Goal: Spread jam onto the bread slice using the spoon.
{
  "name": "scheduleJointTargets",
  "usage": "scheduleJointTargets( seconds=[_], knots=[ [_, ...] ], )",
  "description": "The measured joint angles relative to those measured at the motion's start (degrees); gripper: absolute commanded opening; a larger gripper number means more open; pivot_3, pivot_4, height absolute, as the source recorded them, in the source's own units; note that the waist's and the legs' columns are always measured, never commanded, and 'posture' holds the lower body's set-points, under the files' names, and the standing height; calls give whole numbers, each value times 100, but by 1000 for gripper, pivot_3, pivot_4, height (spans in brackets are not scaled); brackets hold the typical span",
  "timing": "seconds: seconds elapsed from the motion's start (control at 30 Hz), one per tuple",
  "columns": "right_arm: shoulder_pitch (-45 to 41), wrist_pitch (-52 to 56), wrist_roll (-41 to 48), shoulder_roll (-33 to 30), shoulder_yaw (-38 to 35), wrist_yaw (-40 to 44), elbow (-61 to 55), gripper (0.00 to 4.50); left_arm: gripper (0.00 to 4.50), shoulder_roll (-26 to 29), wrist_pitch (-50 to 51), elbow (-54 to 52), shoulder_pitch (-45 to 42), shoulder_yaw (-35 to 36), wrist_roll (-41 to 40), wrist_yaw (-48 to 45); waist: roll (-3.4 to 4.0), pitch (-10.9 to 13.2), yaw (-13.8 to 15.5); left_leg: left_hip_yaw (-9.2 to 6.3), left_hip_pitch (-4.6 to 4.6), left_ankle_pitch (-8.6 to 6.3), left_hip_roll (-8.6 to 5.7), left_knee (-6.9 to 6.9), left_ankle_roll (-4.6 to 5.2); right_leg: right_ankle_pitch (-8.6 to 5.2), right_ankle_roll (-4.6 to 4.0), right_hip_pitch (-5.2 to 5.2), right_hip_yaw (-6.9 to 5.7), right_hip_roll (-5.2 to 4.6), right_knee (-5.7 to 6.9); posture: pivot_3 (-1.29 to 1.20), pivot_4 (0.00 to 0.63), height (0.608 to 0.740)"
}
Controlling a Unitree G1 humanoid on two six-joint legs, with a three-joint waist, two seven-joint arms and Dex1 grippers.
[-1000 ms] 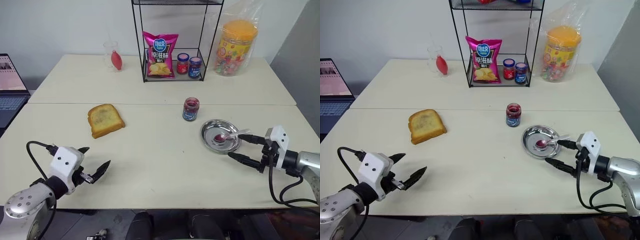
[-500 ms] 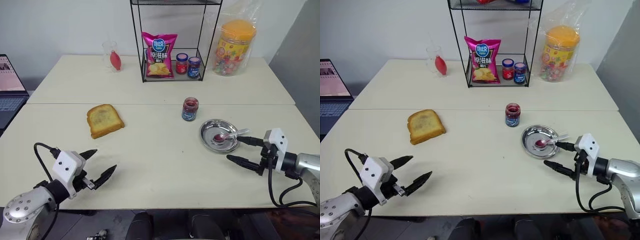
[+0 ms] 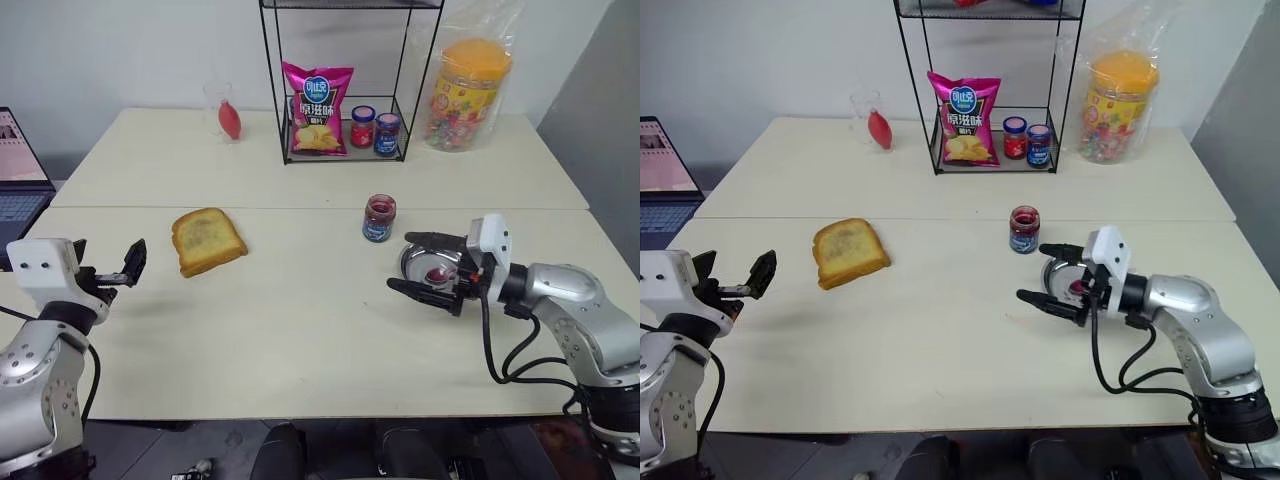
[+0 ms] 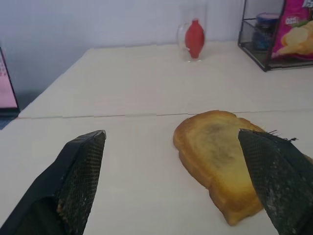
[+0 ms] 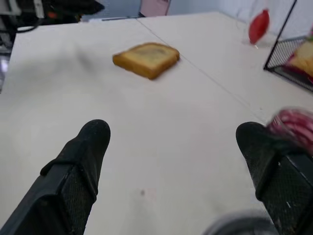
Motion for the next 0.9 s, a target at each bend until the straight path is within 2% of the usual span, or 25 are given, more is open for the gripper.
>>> scheduleJointTargets(
  seconds=[0.2, 0.53, 0.73, 0.9],
  knots=[
    [-862, 291, -66, 300, 375, -76, 374, 4481, 4500, 41, 412, 973, -912, -41, -138, 236, -13, -7, 8, -6, -41, 1, -1, 1, -1, 22, -28, -45, -7, -3, 6, 0, 150, 740],
    [-906, 34, -302, 426, 566, -48, 632, 4481, 4500, -24, 1026, 1927, -1804, -434, -211, 293, -14, -7, 17, -17, -46, 0, -2, -1, -2, 23, -29, -47, -19, -5, 10, 0, 150, 740],
    [-896, 20, -303, 443, 595, -51, 600, 4481, 4500, -293, 1237, 2259, -2200, -578, -209, 550, -15, -7, 21, -18, -46, 0, -3, 1, -2, 25, -27, -46, -19, -6, 10, 0, 150, 740],
    [-894, 21, -300, 436, 595, -58, 557, 4500, 3602, -510, 1291, 2547, -2459, -629, -185, 901, -15, -7, 26, -23, -46, 0, -2, 0, -2, 25, -27, -46, -23, -6, 11, 0, 150, 740]
  ],
)
